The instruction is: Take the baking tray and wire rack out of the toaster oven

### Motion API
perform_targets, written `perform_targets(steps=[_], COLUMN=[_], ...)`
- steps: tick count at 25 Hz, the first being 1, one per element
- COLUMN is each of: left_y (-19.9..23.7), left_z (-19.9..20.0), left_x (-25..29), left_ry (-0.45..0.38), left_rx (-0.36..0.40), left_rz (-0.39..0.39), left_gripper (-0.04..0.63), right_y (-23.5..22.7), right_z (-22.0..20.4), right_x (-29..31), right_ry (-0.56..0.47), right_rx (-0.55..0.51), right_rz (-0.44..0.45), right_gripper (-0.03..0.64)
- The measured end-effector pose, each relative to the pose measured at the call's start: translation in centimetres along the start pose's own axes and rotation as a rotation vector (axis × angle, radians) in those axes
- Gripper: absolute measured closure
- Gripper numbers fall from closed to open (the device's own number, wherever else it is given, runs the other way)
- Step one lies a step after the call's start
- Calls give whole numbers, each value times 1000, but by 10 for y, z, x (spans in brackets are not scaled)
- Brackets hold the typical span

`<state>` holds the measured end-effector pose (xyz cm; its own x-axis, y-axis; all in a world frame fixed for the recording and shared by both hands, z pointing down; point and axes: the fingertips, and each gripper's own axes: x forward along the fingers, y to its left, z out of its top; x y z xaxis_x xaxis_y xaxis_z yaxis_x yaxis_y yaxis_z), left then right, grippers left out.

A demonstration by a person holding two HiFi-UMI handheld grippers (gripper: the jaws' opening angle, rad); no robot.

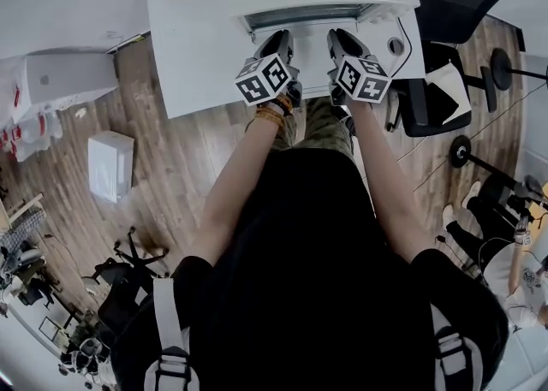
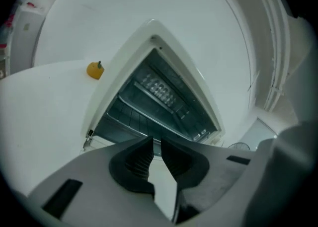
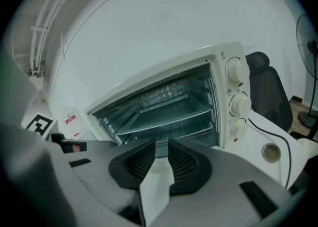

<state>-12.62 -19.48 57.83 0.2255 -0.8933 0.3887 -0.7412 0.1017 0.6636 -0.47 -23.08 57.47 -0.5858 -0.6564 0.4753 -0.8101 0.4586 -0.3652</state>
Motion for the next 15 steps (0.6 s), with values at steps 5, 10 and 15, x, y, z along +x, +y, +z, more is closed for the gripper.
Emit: perform_targets(steps=[5, 10, 15], left_y=[14, 26, 34], left_z=[-1, -2, -4], left_x=[10, 26, 36], left_ry=[-32, -61, -54], left_rx=[-135, -292, -350], left_rz=[-9, -15, 15], left_gripper=[569, 491, 491], right_y=[-7, -18, -28], right_z=[-2, -1, -2], right_x=[11, 22, 36], right_ry=[5, -2, 2], right_rx=[87, 176, 258], right_rz=[2, 10, 13], right_gripper=[488, 488, 488])
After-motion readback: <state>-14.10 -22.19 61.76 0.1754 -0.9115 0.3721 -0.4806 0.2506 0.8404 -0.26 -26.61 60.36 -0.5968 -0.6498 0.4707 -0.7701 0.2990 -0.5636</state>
